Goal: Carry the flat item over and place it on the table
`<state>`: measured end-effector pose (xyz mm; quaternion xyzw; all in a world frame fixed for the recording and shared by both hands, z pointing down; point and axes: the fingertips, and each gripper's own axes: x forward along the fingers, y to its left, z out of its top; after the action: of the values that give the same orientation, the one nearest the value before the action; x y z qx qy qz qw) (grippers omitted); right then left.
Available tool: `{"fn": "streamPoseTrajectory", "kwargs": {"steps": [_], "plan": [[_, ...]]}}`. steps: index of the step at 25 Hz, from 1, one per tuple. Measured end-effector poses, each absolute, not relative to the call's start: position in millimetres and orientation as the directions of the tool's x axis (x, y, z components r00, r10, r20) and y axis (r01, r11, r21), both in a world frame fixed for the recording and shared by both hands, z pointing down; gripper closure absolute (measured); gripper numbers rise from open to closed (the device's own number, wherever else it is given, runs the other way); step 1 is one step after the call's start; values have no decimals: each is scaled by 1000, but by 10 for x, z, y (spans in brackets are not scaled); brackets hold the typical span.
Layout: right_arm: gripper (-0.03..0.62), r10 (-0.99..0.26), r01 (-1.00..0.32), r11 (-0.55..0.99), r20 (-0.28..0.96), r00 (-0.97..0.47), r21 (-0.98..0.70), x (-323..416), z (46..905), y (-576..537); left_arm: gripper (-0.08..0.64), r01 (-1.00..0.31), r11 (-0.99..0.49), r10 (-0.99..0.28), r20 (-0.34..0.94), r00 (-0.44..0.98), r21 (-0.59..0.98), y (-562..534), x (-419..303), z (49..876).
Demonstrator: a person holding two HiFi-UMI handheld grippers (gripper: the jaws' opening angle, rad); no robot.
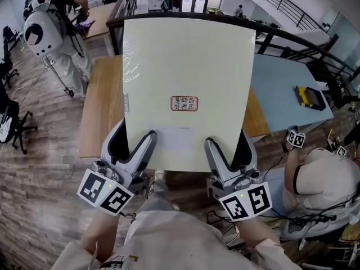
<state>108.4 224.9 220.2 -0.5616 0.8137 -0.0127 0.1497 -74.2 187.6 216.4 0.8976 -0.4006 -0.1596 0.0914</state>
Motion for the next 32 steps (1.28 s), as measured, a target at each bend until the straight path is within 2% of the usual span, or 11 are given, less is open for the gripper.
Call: {"fn": "streamPoseTrajectory", "kwargs": {"steps": [18,32], "plan": [[241,-940,-919,330,-164,-299,-217,1129,2431,154,253,-675,-657,-746,-156,648,337,-264,-682,2416],[241,-957,-923,291,-77,-281,-253,761,2734,-1256,255,-655,-645,-736,-87,672,393,-1707,-1047,2748]]}}
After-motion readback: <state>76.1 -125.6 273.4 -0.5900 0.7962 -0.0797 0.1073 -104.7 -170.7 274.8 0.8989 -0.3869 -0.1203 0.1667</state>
